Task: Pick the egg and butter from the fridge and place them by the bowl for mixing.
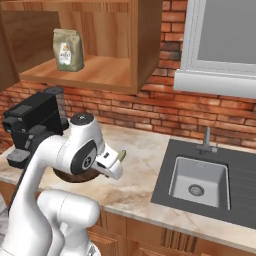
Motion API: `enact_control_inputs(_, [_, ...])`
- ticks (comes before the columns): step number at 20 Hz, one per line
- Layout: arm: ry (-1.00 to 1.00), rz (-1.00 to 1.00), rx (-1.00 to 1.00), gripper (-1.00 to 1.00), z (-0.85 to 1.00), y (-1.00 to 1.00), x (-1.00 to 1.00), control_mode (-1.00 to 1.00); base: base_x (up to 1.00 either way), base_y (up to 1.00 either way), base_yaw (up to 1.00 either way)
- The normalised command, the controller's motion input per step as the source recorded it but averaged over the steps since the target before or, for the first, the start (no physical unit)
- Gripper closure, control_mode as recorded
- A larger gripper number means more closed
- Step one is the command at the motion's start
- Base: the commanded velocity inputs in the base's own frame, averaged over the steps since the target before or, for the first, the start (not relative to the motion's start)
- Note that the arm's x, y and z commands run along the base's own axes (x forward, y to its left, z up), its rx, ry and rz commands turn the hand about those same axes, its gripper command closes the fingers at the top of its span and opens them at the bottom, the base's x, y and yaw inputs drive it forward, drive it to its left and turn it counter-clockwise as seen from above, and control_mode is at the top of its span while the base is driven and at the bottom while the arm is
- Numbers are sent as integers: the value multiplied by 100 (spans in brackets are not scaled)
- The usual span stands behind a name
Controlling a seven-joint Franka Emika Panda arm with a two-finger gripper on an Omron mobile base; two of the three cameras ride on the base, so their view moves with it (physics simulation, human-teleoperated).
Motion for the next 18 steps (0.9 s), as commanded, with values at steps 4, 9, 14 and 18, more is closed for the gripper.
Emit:
enact_control_inputs(4, [0, -2, 0, 100, -44, -11, 34, -100, 0, 0, 0])
enact_control_inputs(9, [0, 0, 0, 100, -41, 0, 46, -100, 0, 0, 0])
enact_control_inputs(14, [0, 0, 0, 100, -35, 8, 57, -100, 0, 0, 0])
enact_control_inputs(18, [2, 0, 0, 100, -39, 5, 55, -100, 0, 0, 0])
